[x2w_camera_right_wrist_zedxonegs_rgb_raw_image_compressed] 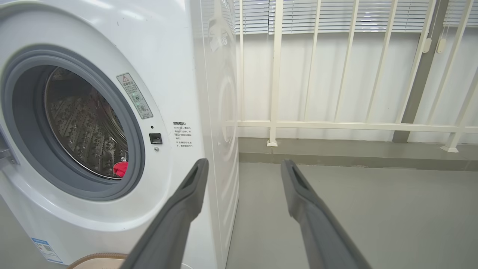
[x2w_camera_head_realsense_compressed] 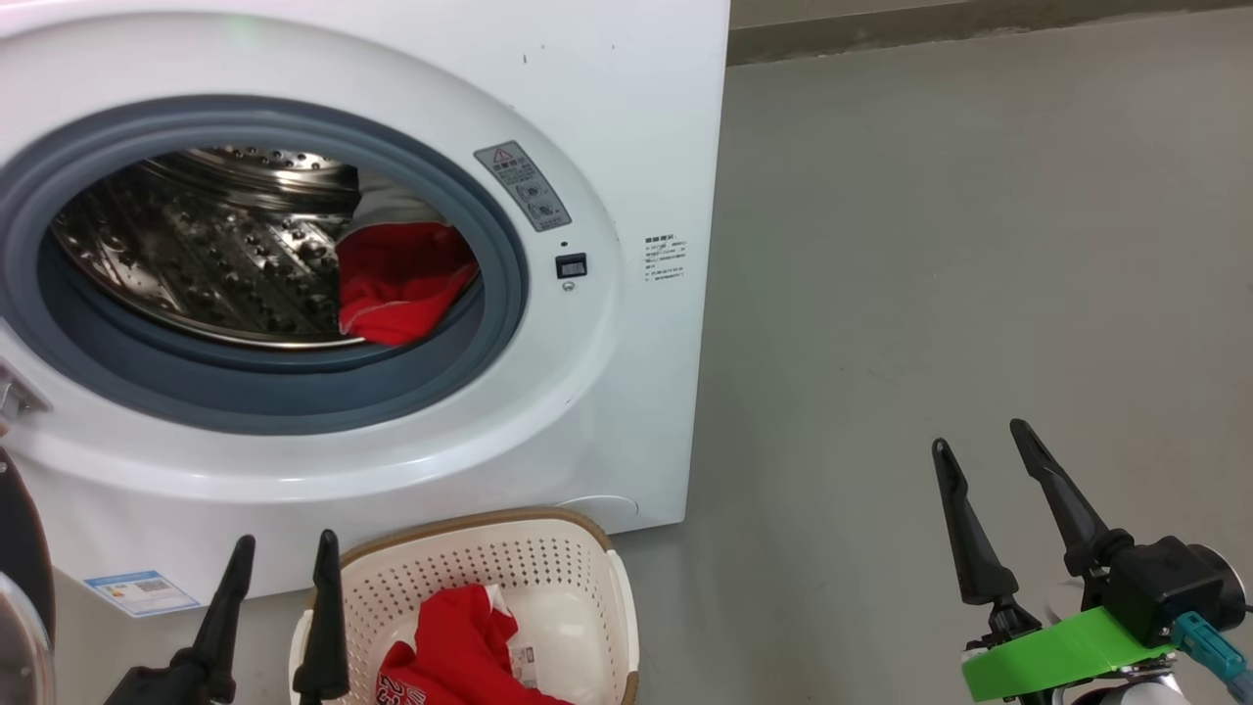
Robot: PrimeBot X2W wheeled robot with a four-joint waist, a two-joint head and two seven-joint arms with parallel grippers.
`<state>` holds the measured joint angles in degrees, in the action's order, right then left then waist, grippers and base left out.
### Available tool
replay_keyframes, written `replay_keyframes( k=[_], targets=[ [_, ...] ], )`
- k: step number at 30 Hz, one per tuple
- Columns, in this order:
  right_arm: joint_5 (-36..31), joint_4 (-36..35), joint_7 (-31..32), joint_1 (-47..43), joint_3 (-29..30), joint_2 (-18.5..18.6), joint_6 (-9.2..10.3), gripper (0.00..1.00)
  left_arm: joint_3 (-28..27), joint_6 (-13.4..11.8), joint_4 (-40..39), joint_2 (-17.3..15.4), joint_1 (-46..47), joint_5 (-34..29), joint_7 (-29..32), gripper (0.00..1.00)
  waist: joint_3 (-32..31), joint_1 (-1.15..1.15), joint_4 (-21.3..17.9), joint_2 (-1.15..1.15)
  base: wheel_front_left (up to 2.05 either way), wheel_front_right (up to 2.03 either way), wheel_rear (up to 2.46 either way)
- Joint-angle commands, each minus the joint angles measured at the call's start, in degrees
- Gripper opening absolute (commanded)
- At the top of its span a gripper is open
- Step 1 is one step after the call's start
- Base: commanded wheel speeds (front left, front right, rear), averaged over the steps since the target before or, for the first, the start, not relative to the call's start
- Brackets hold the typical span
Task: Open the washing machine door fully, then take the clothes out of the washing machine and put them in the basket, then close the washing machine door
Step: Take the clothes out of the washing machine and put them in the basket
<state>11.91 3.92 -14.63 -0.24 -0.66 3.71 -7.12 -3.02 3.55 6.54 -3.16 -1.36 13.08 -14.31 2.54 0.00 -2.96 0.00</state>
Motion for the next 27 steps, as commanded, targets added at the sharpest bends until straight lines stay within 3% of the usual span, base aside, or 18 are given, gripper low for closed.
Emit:
replay_keyframes(
  k=[1,17,27],
  targets=[
    [-0.3,-1.4,-0.4,0.3,-1.4,0.8,-0.36,1.0,-1.6,0.1,-1.4,-0.4,0.6,0.1,-0.7,1.0,0.0,0.0,0.2,0.0,0.0,0.0,0.0],
    [-0.3,-1.6,-0.4,0.7,-1.9,1.1,-0.36,1.0,-1.8,0.5,0.2,-0.2,2.4,0.1,-0.7,1.0,1.1,0.0,1.0,0.0,0.0,0.0,0.0],
    [-0.4,-1.9,-0.4,2.4,-2.7,1.3,-0.36,1.0,-2.1,1.0,3.5,-0.8,10.4,0.6,-0.7,1.0,4.9,0.0,1.9,0.0,0.0,0.0,0.0]
  ],
)
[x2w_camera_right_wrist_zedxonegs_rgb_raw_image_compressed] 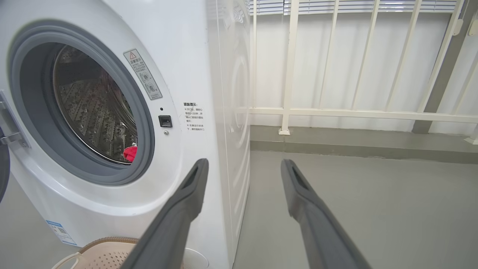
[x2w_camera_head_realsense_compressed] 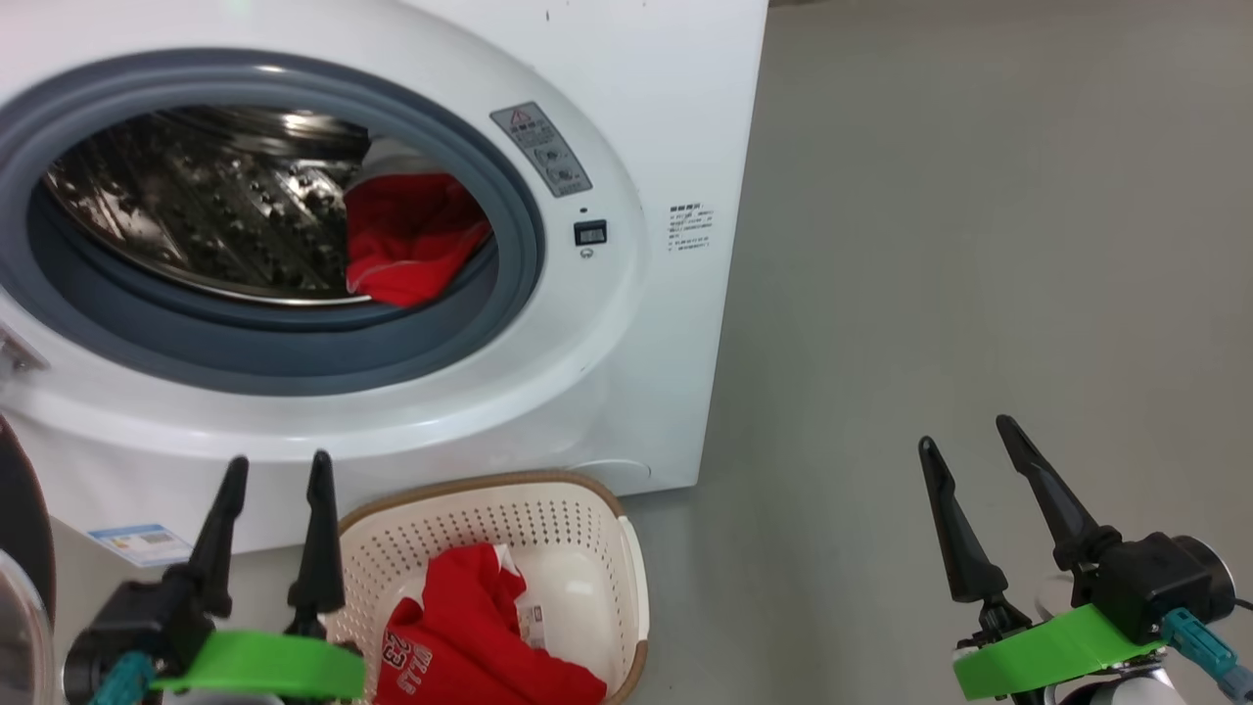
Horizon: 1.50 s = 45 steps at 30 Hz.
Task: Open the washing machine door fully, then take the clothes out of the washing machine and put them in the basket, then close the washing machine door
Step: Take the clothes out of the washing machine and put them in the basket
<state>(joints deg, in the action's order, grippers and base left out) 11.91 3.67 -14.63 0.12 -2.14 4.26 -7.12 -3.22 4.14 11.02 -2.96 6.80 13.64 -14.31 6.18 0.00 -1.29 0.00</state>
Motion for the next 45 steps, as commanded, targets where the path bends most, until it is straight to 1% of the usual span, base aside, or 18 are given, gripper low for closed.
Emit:
replay_keyframes(
  k=[1,12,17,18,26,27,29,36,40,45],
  targets=[
    [-0.4,-1.7,-0.4,2.4,-1.3,0.8,-0.36,1.0,-1.8,0.5,-0.5,-1.1,3.3,0.1,-0.7,1.0,1.8,0.0,0.3,0.0,0.0,0.0,0.0],
    [-0.9,-2.3,-0.4,6.1,-1.4,0.8,-0.36,1.0,-1.8,1.2,7.3,-2.0,16.6,2.0,-0.7,1.0,9.0,0.0,0.4,0.0,0.0,0.0,0.0],
    [-1.1,-2.8,-0.4,7.8,-1.5,0.6,-0.36,1.0,-1.7,1.7,12.9,-2.4,23.5,3.1,-0.7,1.0,12.4,0.0,0.1,0.0,0.0,0.0,0.0],
    [-1.1,-2.8,-0.4,7.8,-1.5,0.6,-0.36,1.0,-1.7,1.7,12.9,-2.4,23.5,3.1,-0.7,1.0,12.4,0.0,0.1,0.0,0.0,0.0,0.0],
    [-1.6,-3.1,-0.4,10.1,-1.7,0.2,-0.36,1.0,-1.1,2.5,22.7,-4.1,35.9,5.5,-0.1,1.0,17.1,0.0,-0.8,0.0,0.0,0.0,0.0],
    [-1.6,-3.2,-0.4,10.4,-1.6,0.1,-0.36,1.0,-0.6,2.6,25.3,-4.5,38.9,5.5,0.1,1.0,18.2,0.0,-1.0,0.0,0.0,0.0,0.0],
    [-1.6,-3.2,-0.4,10.5,-1.5,0.0,-0.36,1.0,-0.4,2.5,26.6,-4.6,40.3,5.3,0.3,1.0,18.7,0.0,-1.2,0.0,0.0,0.0,0.0],
    [-1.6,-3.9,-0.4,12.6,-1.4,-0.7,-0.36,1.0,-0.1,0.8,34.6,-5.1,49.9,5.5,1.7,1.0,22.7,0.0,-2.3,0.0,0.0,0.0,0.0],
    [-1.4,-4.4,-0.4,13.7,-2.1,-0.9,-0.36,1.0,0.3,-0.2,39.7,-5.9,54.8,5.4,5.3,1.0,24.5,0.0,-3.1,0.0,0.0,0.0,0.0],
    [-1.0,-4.7,-0.4,14.4,-2.7,-1.1,-0.36,1.0,0.5,-0.9,45.3,-6.7,59.7,6.0,10.5,1.0,25.8,0.0,-3.7,0.0,0.0,0.0,0.0]
  ],
)
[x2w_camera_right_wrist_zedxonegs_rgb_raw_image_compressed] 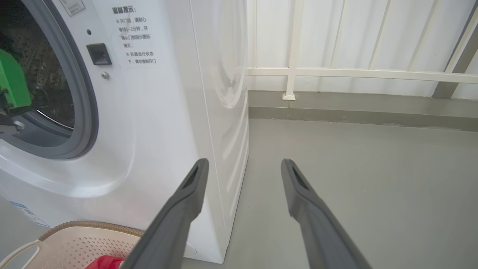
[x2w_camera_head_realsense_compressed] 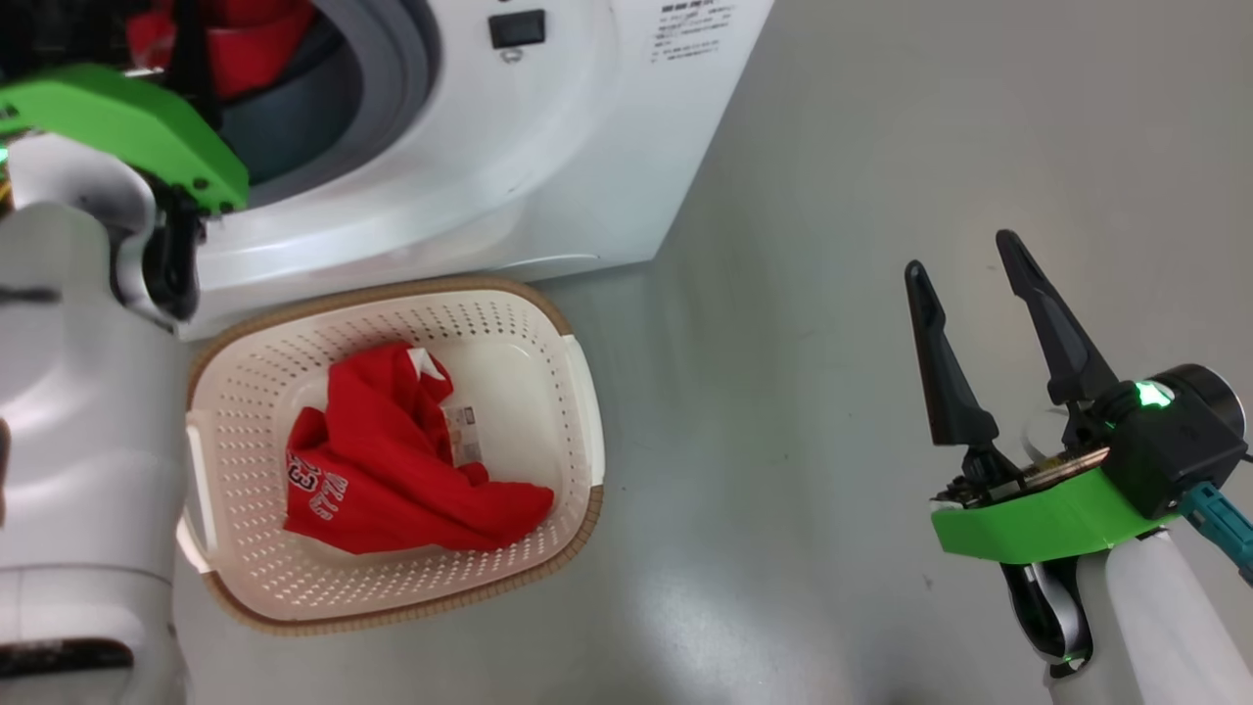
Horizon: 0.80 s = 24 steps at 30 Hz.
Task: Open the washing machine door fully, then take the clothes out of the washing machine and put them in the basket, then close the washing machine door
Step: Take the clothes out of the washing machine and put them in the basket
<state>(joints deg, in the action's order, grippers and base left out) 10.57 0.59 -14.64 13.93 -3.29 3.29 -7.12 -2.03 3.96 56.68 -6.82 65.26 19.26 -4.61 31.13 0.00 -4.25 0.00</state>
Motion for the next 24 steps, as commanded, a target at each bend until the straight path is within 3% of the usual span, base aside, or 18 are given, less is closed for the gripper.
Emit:
replay_keyframes(
  k=[1,12,22,23,24],
  targets=[
    [0.4,-1.6,-0.4,0.6,-1.7,-0.1,-0.36,1.0,-0.7,-0.9,0.7,-3.0,2.0,0.5,1.8,1.0,1.0,0.0,-0.8,0.0,0.0,0.0,0.0],
    [1.7,-1.9,-0.4,1.0,-3.5,-0.2,-0.36,1.0,2.1,-3.4,8.4,-4.6,7.0,-1.2,10.8,1.0,1.4,0.0,-1.5,0.0,0.0,0.0,0.0],
    [2.7,-2.1,-0.4,1.1,-4.3,-0.2,-0.36,1.0,4.7,-3.3,11.7,-5.3,6.5,-2.5,14.0,0.99,1.2,0.0,-2.1,0.0,0.0,0.0,0.0],
    [2.8,-2.1,-0.4,1.0,-4.4,-0.2,-0.36,1.0,4.9,-3.3,11.7,-5.3,6.4,-2.5,13.8,0.4,1.2,0.0,-2.0,0.0,0.0,0.0,0.0],
    [2.8,-2.1,-0.4,1.0,-4.5,-0.1,-0.36,1.0,5.0,-3.1,11.7,-5.3,6.3,-2.5,13.5,0.0,1.2,0.0,-2.0,0.0,0.0,0.0,0.0]
  ],
)
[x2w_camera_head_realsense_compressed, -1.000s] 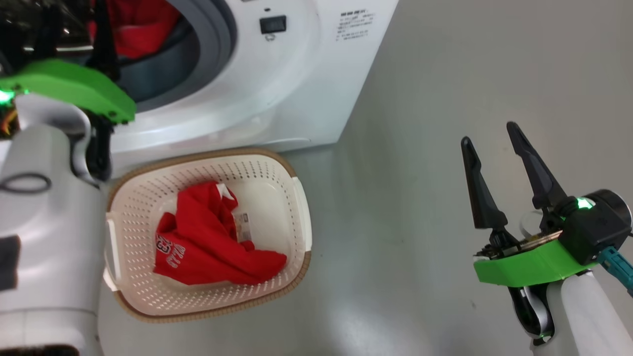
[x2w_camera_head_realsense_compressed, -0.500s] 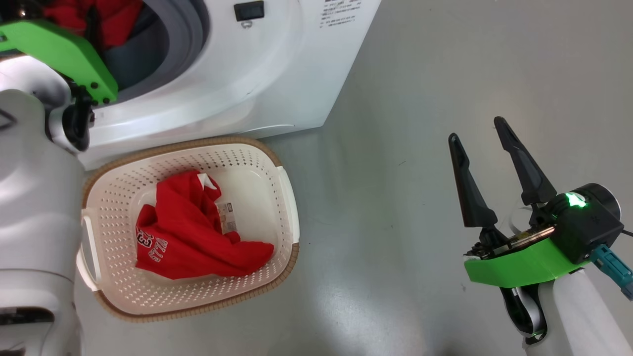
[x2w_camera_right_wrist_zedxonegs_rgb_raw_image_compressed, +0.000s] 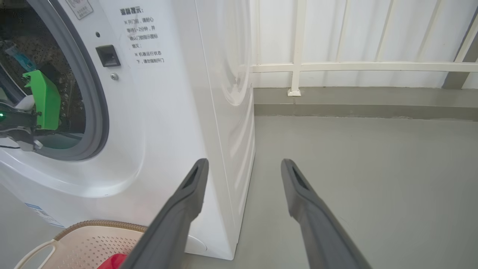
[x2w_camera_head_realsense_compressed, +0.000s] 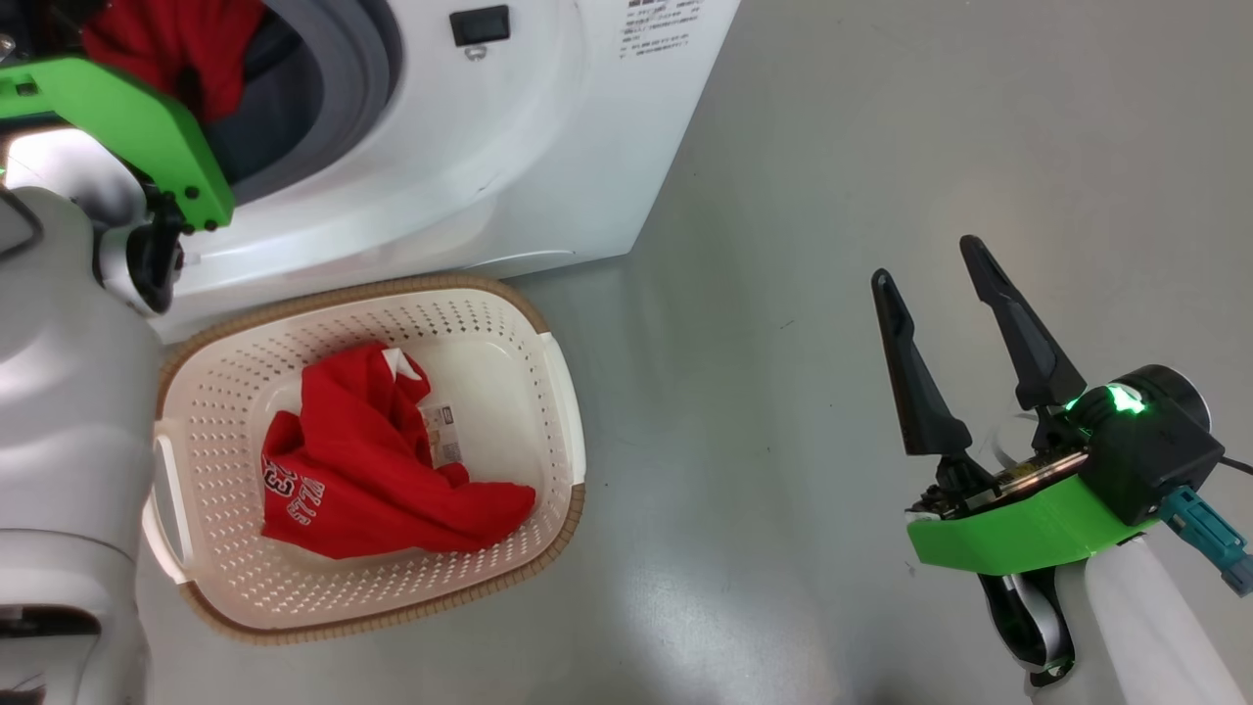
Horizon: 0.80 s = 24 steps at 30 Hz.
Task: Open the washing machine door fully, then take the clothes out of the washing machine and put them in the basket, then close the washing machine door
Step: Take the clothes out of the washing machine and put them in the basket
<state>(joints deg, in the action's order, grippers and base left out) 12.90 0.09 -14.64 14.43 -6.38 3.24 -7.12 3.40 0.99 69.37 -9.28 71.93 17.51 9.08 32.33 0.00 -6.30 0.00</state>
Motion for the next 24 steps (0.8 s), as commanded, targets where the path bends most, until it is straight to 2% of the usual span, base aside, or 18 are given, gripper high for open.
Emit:
replay_keyframes(
  k=[1,12,18,24],
  targets=[
    [0.6,-1.6,-0.4,0.5,-1.4,-0.1,-0.36,1.0,-0.3,0.1,-1.1,-2.8,-0.4,-0.7,-0.6,0.0,-0.1,0.0,0.1,0.0,0.0,0.0,0.0],
    [1.2,-1.2,-0.4,0.5,-1.4,0.3,-0.36,1.0,-1.7,2.0,-3.7,-2.7,-2.9,1.7,-13.0,0.0,-1.1,0.0,0.8,0.0,0.0,0.0,0.0],
    [1.2,-0.6,-0.4,0.1,-1.1,0.6,-0.36,1.0,-2.8,4.0,-5.0,-2.7,-5.7,3.7,-19.9,0.0,-2.6,0.0,1.4,0.0,0.0,0.0,0.0],
    [1.0,0.1,-0.4,-0.6,-0.7,1.1,-0.36,1.0,-3.1,5.6,-9.3,-2.1,-9.3,5.1,-23.5,0.0,-4.1,0.0,2.4,0.0,0.0,0.0,0.0]
  ],
)
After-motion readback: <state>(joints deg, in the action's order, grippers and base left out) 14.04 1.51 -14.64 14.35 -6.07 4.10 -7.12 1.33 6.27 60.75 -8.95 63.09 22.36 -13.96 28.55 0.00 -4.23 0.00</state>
